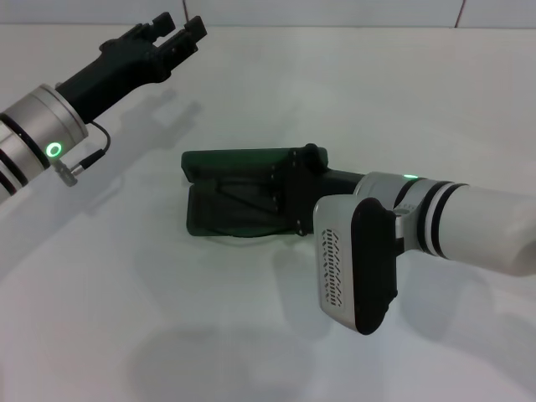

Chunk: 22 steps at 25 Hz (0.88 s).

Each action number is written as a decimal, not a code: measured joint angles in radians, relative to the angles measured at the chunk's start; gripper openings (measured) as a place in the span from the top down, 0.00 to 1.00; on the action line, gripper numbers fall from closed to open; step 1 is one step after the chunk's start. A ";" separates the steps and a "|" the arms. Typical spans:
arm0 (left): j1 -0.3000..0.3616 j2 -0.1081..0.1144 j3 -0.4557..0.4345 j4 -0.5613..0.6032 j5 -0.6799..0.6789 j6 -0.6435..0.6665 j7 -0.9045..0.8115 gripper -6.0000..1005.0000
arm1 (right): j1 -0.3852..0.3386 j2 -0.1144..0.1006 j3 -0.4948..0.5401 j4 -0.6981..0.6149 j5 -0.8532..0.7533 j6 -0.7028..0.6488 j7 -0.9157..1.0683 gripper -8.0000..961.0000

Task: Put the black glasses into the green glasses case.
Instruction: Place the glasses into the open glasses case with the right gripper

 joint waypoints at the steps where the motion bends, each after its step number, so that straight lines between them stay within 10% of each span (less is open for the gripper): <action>1: -0.001 0.000 0.000 0.000 0.000 0.000 0.000 0.35 | 0.000 0.000 0.000 0.001 0.000 0.006 -0.006 0.87; 22: -0.008 0.000 0.000 -0.006 0.004 0.000 0.002 0.35 | -0.011 0.000 -0.075 0.059 0.011 0.212 -0.043 0.87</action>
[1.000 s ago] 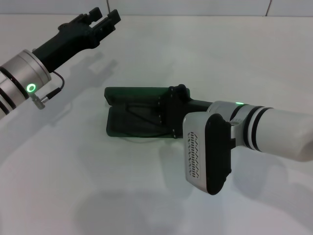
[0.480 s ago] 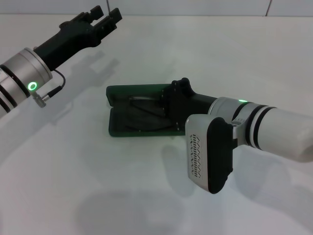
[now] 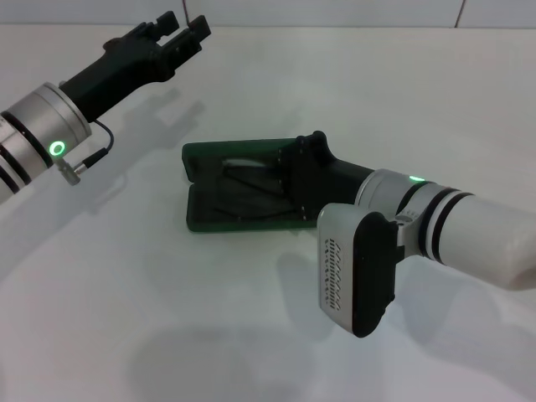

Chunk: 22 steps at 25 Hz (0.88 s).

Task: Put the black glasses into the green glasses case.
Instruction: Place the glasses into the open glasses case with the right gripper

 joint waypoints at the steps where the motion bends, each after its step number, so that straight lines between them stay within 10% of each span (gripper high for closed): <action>1: -0.001 0.000 0.000 -0.002 0.000 0.000 0.000 0.35 | -0.001 0.000 -0.007 0.002 0.001 0.012 0.000 0.87; 22: 0.001 0.000 0.024 -0.005 0.000 0.000 0.001 0.35 | -0.031 0.000 -0.030 -0.010 0.114 0.033 -0.005 0.85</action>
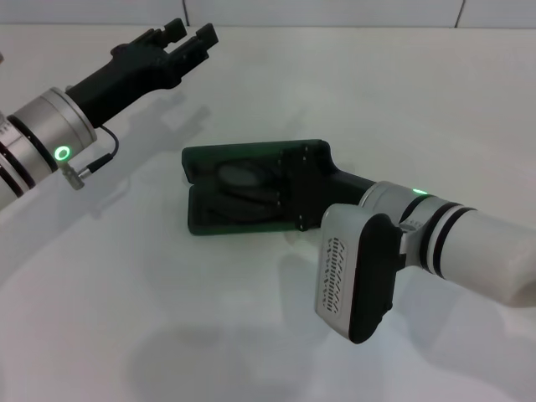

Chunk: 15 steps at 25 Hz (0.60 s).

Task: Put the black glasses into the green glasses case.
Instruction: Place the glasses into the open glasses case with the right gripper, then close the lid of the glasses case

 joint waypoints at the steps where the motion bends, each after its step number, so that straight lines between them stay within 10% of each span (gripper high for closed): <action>1: 0.002 0.000 0.000 0.000 0.000 0.000 0.000 0.35 | -0.003 0.000 0.006 -0.006 0.009 -0.012 0.000 0.82; 15: 0.018 0.000 0.000 -0.001 0.001 0.001 -0.003 0.35 | -0.086 0.000 0.125 -0.103 0.044 -0.212 0.007 0.70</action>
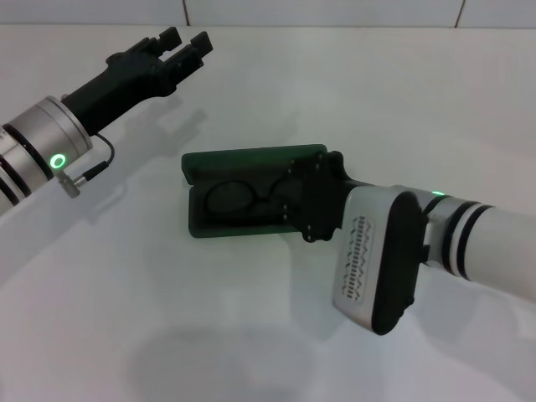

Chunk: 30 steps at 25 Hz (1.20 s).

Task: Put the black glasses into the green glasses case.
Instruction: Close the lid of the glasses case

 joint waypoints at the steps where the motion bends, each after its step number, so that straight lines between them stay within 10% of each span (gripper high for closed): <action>1: 0.001 0.000 0.000 0.000 0.000 0.000 0.000 0.35 | -0.004 0.000 0.013 -0.007 0.007 -0.021 0.001 0.70; 16: 0.010 0.002 0.011 0.000 0.000 -0.002 0.004 0.35 | -0.040 -0.005 0.236 -0.079 0.171 -0.292 0.001 0.70; 23: -0.008 0.003 0.028 0.000 0.000 -0.032 0.003 0.35 | -0.044 -0.008 0.674 -0.002 0.392 -0.888 -0.023 0.70; 30: -0.019 0.017 0.154 0.011 0.000 -0.091 -0.038 0.35 | 0.022 -0.012 1.012 0.314 0.512 -1.168 -0.075 0.70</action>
